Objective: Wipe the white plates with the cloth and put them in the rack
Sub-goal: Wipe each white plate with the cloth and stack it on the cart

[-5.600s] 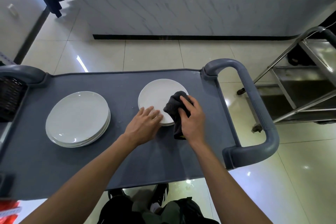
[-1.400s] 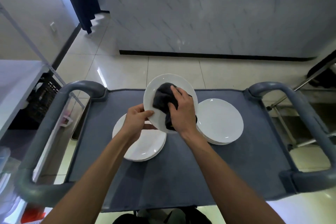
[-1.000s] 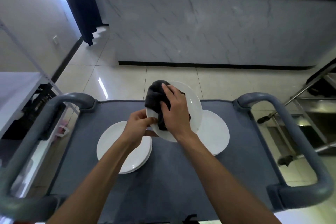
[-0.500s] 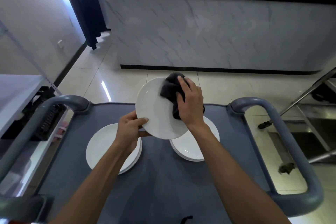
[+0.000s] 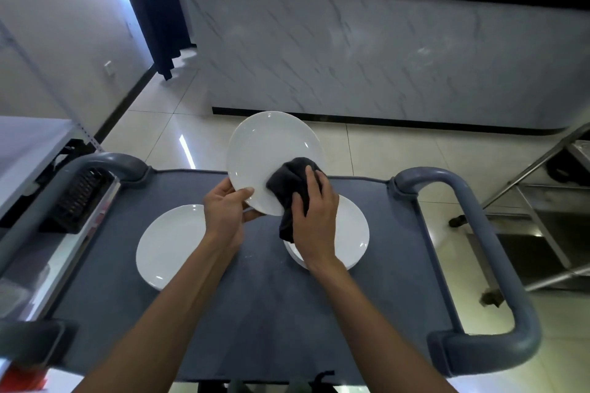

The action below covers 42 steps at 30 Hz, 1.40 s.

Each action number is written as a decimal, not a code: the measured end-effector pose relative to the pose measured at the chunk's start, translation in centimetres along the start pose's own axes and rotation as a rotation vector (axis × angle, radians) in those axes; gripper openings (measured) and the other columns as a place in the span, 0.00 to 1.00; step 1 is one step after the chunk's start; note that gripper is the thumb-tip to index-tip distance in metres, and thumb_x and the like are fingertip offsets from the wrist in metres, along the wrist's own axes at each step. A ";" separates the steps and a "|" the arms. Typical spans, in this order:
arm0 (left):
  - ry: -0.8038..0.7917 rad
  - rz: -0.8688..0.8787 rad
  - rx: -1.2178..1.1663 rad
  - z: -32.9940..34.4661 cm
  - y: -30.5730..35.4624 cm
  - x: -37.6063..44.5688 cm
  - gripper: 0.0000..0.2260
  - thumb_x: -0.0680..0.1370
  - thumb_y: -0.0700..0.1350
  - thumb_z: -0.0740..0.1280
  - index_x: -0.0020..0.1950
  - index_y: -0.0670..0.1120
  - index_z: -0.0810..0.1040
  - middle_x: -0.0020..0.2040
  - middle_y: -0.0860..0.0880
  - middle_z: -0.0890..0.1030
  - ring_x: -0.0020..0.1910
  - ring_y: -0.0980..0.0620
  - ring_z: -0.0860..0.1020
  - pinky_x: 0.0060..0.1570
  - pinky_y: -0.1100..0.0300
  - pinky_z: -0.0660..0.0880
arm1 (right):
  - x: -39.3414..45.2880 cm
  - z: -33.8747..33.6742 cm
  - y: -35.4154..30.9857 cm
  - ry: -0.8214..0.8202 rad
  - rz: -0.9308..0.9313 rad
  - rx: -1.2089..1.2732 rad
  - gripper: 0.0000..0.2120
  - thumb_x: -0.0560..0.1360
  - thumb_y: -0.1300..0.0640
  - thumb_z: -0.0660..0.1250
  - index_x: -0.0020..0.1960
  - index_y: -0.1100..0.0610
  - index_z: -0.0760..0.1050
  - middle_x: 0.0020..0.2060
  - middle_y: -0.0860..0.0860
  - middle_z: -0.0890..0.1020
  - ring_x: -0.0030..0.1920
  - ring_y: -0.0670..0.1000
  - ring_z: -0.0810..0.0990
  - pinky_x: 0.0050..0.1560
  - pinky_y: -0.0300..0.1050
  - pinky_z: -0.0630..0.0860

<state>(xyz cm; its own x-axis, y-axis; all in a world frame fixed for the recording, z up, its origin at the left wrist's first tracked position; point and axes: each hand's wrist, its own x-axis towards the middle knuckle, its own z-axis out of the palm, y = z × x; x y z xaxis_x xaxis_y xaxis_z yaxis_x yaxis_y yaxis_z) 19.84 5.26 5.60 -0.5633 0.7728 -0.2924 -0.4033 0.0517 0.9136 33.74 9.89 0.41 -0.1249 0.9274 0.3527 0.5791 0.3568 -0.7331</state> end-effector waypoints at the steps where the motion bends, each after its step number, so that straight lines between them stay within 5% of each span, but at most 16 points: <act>1: 0.004 -0.003 -0.010 0.2 -0.1 0.0 0.15 0.78 0.30 0.65 0.60 0.42 0.81 0.50 0.45 0.86 0.48 0.43 0.84 0.44 0.43 0.83 | -0.6 0.2 -0.2 0.011 0.009 0.027 0.26 0.82 0.53 0.60 0.80 0.51 0.61 0.76 0.53 0.65 0.71 0.57 0.65 0.72 0.57 0.66; 8: -0.003 0.004 0.024 0.9 -0.4 -0.9 0.14 0.78 0.30 0.64 0.59 0.44 0.82 0.49 0.45 0.86 0.48 0.42 0.84 0.42 0.46 0.83 | -3.1 0.7 -1.0 0.043 0.072 0.153 0.27 0.84 0.53 0.59 0.81 0.51 0.56 0.78 0.49 0.59 0.76 0.52 0.58 0.76 0.52 0.61; 15: -0.008 -0.015 0.019 0.4 -0.5 -1.4 0.15 0.78 0.30 0.65 0.61 0.43 0.80 0.52 0.44 0.85 0.47 0.41 0.84 0.42 0.44 0.83 | -1.1 -1.4 0.7 0.035 0.023 0.086 0.25 0.83 0.55 0.58 0.79 0.53 0.63 0.76 0.51 0.65 0.74 0.53 0.64 0.72 0.46 0.60; 26: -0.071 -0.033 0.103 -0.1 -0.6 -2.1 0.13 0.77 0.28 0.64 0.53 0.42 0.82 0.42 0.46 0.86 0.38 0.43 0.84 0.34 0.48 0.83 | 4.4 -3.6 3.0 0.065 -0.114 -0.065 0.23 0.80 0.61 0.63 0.75 0.57 0.70 0.70 0.56 0.73 0.65 0.58 0.72 0.64 0.57 0.73; 42: -0.230 -0.068 0.267 0.6 -0.6 -3.1 0.14 0.76 0.28 0.65 0.57 0.38 0.83 0.47 0.40 0.86 0.40 0.39 0.85 0.34 0.47 0.82 | 5.1 -2.6 -2.1 -0.047 -0.270 -0.017 0.25 0.81 0.59 0.62 0.78 0.53 0.66 0.73 0.53 0.71 0.68 0.58 0.69 0.66 0.55 0.67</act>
<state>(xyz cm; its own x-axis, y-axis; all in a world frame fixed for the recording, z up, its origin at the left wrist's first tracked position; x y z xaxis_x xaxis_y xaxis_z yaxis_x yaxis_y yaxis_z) 22.26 3.19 6.12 -0.3520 0.8827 -0.3113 -0.2148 0.2475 0.9448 33.99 13.54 5.27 -0.3136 0.8034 0.5062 0.5329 0.5901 -0.6065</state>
